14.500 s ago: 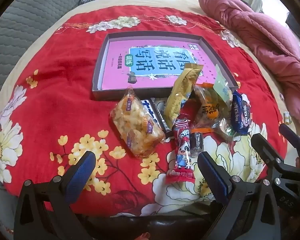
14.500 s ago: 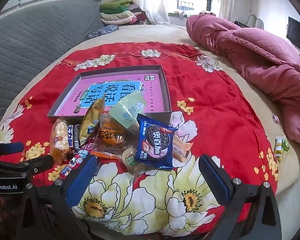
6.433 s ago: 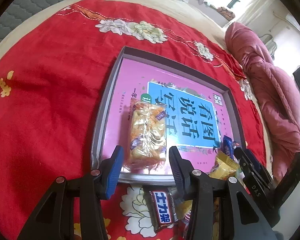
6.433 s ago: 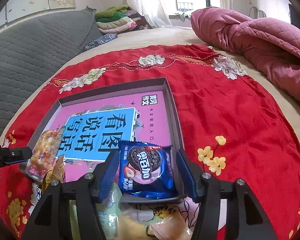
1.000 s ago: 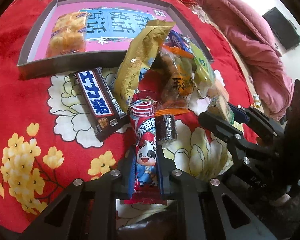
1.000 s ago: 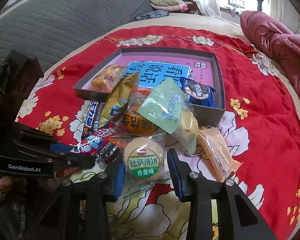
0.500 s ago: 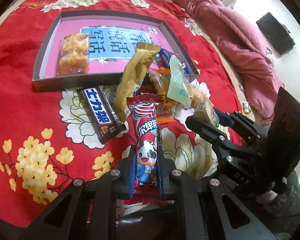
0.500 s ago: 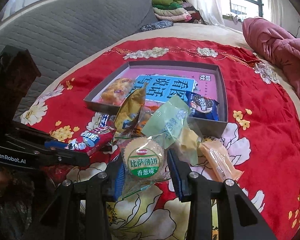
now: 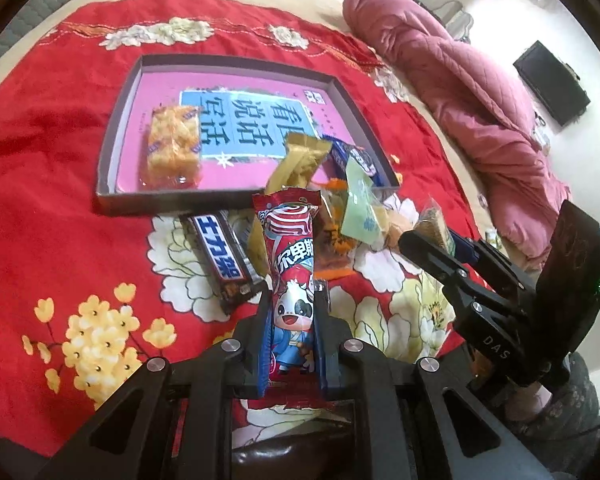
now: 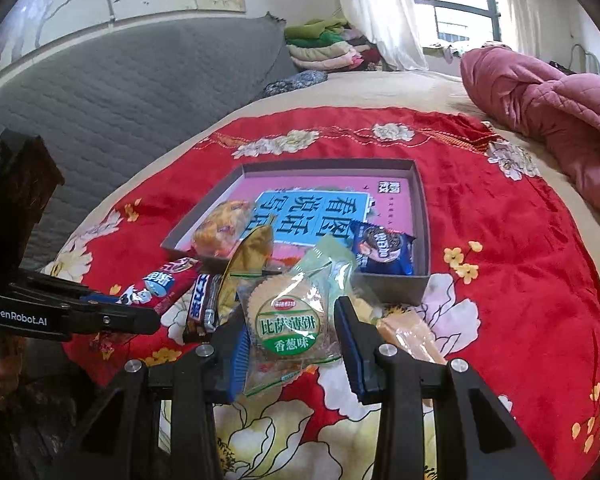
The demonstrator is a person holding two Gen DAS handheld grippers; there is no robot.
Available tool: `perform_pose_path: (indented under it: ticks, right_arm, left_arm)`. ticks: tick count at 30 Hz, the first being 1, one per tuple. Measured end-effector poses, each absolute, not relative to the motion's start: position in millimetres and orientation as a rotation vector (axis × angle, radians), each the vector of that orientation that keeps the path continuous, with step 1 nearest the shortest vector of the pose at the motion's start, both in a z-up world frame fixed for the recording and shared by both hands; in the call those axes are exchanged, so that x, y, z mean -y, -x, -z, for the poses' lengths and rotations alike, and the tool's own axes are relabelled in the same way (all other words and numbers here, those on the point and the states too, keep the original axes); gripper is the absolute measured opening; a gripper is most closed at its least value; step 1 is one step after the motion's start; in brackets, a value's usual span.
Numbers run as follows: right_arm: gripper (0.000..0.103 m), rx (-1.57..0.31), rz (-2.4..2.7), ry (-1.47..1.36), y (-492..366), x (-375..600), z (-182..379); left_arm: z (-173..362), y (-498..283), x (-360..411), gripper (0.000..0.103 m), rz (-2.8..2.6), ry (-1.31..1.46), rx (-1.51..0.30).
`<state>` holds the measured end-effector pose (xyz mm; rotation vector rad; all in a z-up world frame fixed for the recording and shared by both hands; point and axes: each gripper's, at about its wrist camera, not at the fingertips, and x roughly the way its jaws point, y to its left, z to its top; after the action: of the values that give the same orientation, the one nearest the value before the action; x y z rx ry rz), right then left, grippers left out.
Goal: Organize snacks
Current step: 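Lift both held snacks and carry them over the pink tray box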
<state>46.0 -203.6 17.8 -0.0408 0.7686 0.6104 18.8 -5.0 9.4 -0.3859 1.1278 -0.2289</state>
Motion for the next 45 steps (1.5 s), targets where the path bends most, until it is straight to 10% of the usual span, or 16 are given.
perform_pose_path:
  ticks: [45]
  right_arm:
    - [0.040, -0.683, -0.454, -0.010, -112.8, 205.1, -23.5]
  left_arm:
    - [-17.6, -86.3, -22.0, 0.017, 0.076, 0.404, -1.037]
